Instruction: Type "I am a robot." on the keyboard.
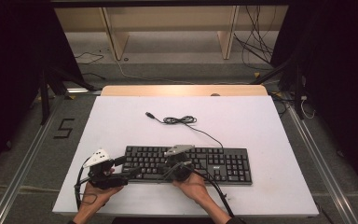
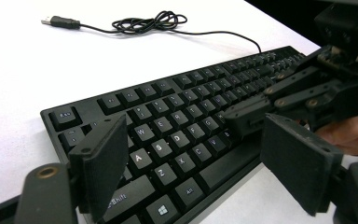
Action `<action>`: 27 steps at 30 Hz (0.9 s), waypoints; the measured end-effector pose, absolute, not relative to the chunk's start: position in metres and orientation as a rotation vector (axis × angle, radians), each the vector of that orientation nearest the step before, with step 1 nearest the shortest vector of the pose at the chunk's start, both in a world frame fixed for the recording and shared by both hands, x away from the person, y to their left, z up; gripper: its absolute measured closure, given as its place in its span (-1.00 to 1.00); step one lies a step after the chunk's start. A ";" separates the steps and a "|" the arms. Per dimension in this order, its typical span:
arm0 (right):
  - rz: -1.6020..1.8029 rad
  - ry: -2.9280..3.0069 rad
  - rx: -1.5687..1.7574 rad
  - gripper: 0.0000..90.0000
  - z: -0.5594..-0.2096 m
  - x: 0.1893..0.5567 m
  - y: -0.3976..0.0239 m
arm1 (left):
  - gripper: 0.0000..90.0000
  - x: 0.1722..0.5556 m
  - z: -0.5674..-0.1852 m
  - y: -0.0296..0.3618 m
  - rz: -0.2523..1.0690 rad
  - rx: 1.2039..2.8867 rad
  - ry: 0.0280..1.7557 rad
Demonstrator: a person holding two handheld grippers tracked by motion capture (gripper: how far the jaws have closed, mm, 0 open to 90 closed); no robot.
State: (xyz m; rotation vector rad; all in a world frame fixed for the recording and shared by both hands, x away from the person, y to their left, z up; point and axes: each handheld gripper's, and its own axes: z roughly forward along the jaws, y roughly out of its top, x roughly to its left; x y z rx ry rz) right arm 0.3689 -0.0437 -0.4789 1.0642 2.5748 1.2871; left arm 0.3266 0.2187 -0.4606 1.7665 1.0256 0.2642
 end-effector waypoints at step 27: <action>1.363 2.472 1.150 0.16 -0.459 0.384 -0.079 | -0.49 0.326 -0.461 0.219 0.268 1.767 1.022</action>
